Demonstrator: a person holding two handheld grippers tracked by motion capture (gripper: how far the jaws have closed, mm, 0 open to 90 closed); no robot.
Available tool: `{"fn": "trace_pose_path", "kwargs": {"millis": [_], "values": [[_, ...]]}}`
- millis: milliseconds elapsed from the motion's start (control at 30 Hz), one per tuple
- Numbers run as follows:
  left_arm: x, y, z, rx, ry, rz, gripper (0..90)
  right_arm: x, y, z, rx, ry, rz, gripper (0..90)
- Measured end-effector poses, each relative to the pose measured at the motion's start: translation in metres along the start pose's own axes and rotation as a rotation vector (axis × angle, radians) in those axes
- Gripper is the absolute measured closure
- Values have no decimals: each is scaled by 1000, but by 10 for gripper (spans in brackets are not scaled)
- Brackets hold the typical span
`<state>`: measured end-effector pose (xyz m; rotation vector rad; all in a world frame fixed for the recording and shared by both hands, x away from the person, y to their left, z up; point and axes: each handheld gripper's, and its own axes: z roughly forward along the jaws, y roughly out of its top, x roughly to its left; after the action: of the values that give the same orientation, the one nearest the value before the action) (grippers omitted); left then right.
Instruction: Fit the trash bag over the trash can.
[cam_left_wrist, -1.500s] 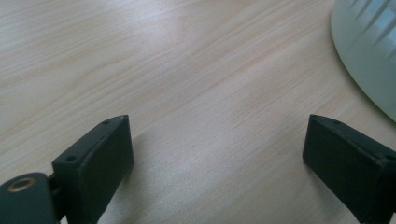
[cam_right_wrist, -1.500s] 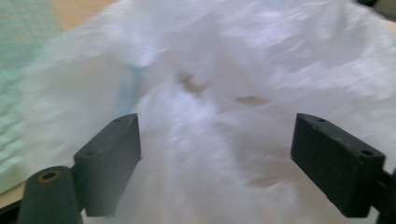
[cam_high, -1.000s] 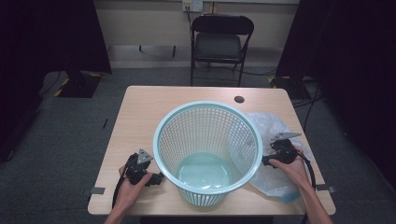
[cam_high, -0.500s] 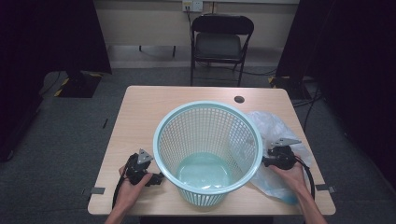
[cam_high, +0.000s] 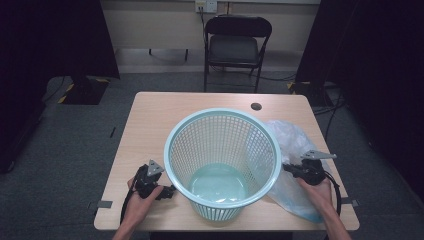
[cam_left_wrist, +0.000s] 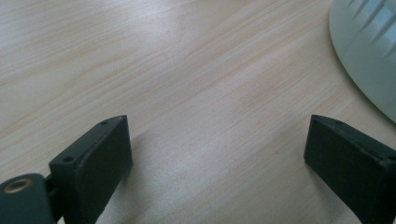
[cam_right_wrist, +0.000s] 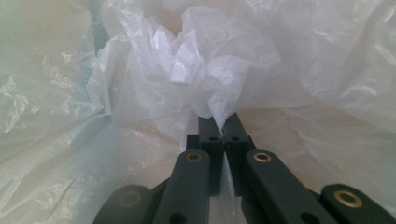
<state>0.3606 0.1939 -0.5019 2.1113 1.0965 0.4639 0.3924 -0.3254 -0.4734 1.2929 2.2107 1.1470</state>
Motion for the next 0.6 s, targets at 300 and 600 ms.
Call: {"fn": "trace_pose_path", "kwargs": {"millis": [300,600], "values": [[0,0,0,0,0,0,70,3,-3,-24,-91,52,31,900],[0,0,0,0,0,0,70,5,4,-45,-207,83,51,900]]}}
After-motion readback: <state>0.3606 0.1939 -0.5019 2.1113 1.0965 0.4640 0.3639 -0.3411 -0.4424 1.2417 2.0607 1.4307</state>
